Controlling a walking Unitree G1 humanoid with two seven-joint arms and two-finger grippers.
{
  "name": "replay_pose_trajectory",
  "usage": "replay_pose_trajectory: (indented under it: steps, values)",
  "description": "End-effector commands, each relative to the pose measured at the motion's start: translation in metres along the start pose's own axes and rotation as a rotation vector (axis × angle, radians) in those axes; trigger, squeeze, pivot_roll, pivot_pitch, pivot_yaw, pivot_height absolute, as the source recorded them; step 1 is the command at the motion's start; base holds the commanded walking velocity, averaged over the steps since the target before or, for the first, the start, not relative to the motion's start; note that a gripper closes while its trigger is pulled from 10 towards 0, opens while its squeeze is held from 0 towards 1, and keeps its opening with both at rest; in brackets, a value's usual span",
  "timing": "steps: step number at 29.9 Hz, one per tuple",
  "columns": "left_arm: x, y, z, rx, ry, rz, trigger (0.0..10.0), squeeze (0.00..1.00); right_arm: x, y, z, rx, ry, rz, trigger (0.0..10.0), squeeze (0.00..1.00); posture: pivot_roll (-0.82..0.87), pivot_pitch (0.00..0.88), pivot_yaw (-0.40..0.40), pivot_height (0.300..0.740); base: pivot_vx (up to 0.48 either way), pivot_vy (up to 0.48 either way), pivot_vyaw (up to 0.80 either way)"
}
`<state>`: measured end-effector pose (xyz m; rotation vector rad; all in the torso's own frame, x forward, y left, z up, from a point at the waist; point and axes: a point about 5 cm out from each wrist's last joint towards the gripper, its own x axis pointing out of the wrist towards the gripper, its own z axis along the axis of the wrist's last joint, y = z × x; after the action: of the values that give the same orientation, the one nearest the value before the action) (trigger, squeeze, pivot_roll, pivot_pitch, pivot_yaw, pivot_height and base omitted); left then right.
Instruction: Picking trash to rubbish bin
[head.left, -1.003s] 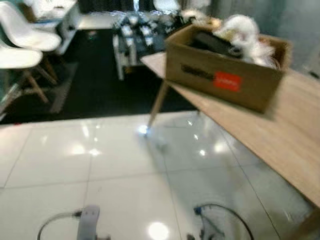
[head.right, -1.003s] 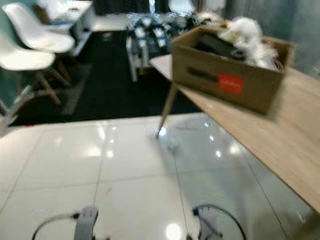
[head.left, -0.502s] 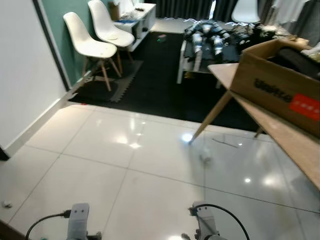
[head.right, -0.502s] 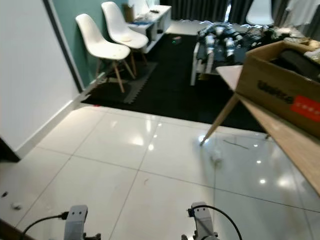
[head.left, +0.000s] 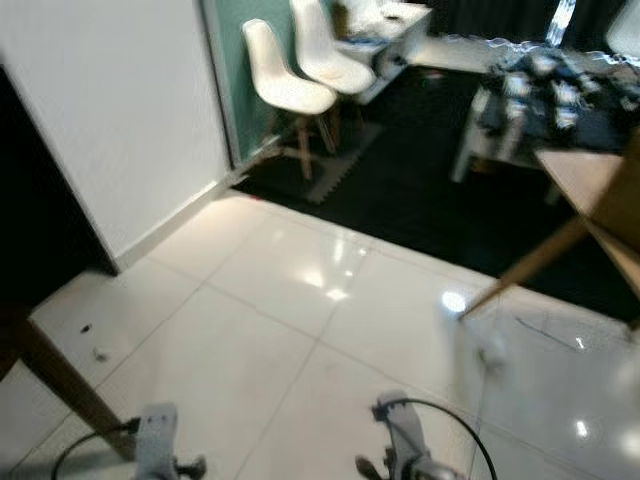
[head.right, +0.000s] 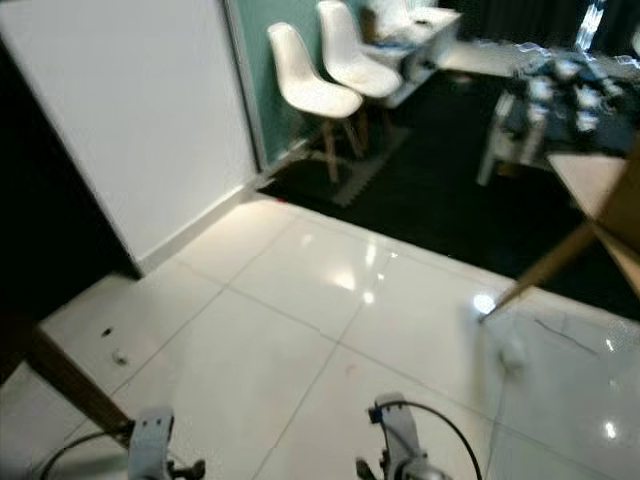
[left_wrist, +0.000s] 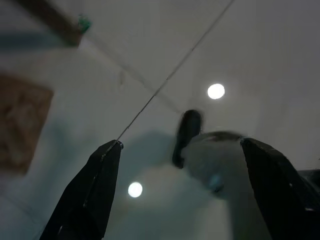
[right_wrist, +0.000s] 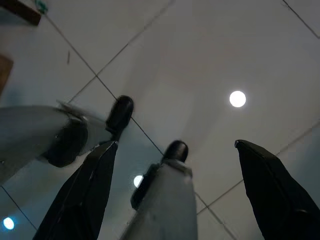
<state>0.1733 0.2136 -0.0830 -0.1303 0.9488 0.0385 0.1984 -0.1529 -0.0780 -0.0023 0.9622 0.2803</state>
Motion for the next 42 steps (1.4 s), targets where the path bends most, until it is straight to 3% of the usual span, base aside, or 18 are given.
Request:
replay_pose_trajectory:
  steps: [1, 22, 42]
  values:
    - [0.002, -0.007, 0.004, 0.020, -0.007, -0.019, 10.0, 0.00, -0.001, 0.003, -0.011, 0.003, 0.040, 0.008, 10.0, 0.00, 0.11, 0.043, -0.001, 0.740, 0.000, 0.000, 0.80]
    - [0.002, -0.013, -0.004, 0.104, 0.028, -0.059, 10.0, 0.00, -0.003, 0.010, -0.028, -0.032, 0.086, 0.039, 10.0, 0.00, 0.12, 0.060, 0.005, 0.740, 0.000, 0.000, 0.80]
    - [0.000, -0.005, -0.007, 0.061, 0.028, -0.007, 10.0, 0.00, -0.006, 0.012, -0.043, -0.109, 0.139, 0.062, 10.0, 0.00, 0.12, 0.048, -0.001, 0.740, 0.000, 0.000, 0.80]
